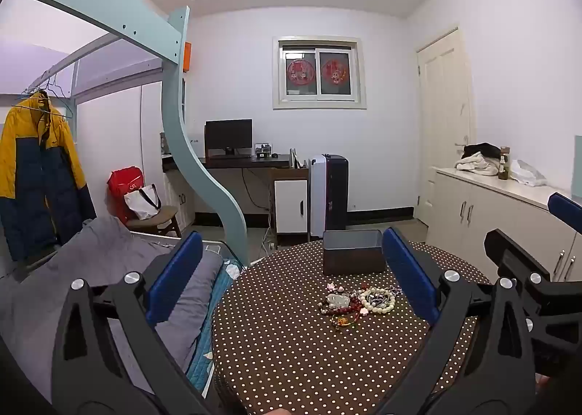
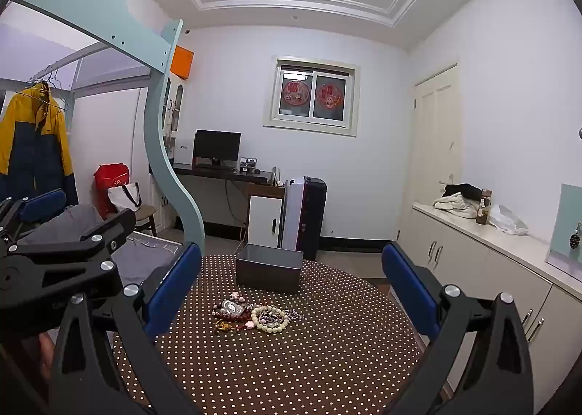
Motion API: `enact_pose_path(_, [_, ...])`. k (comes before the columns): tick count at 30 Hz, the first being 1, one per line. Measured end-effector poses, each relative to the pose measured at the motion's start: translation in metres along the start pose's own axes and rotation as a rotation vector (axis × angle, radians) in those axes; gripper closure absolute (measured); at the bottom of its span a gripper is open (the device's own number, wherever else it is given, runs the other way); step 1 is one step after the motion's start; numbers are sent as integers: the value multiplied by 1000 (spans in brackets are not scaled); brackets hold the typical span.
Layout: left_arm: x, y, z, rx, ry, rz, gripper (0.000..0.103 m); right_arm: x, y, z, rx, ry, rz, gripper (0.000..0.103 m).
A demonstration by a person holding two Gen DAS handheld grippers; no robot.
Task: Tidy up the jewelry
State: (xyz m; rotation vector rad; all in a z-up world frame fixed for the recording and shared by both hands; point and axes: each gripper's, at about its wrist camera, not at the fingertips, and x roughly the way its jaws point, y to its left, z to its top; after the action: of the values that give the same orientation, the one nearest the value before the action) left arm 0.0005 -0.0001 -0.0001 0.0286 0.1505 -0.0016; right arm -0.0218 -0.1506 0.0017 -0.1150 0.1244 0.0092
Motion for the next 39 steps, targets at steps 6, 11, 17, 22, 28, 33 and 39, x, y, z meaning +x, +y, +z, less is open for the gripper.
enact_pose_path(6, [1, 0, 1, -1, -2, 0, 6, 2, 0, -1, 3, 8, 1, 7])
enact_pose_path(11, [0, 0, 0, 3, -3, 3, 6, 2, 0, -1, 5, 9, 4, 7])
enact_pose_path(17, [1, 1, 0, 4, -5, 5, 6, 3, -1, -1, 6, 12, 5, 7])
enact_pose_path(22, [0, 0, 0, 4, -5, 2, 6, 3, -2, -6, 6, 11, 2, 7])
enact_pose_path(28, [1, 3, -2, 5, -2, 3, 6, 6, -1, -11, 7, 12, 2, 7])
enact_pose_path(33, [1, 3, -3, 5, -2, 3, 6, 6, -3, -12, 8, 13, 2, 7])
enact_pose_path(39, [0, 4, -3, 6, 0, 2, 6, 5, -1, -17, 8, 14, 2, 7])
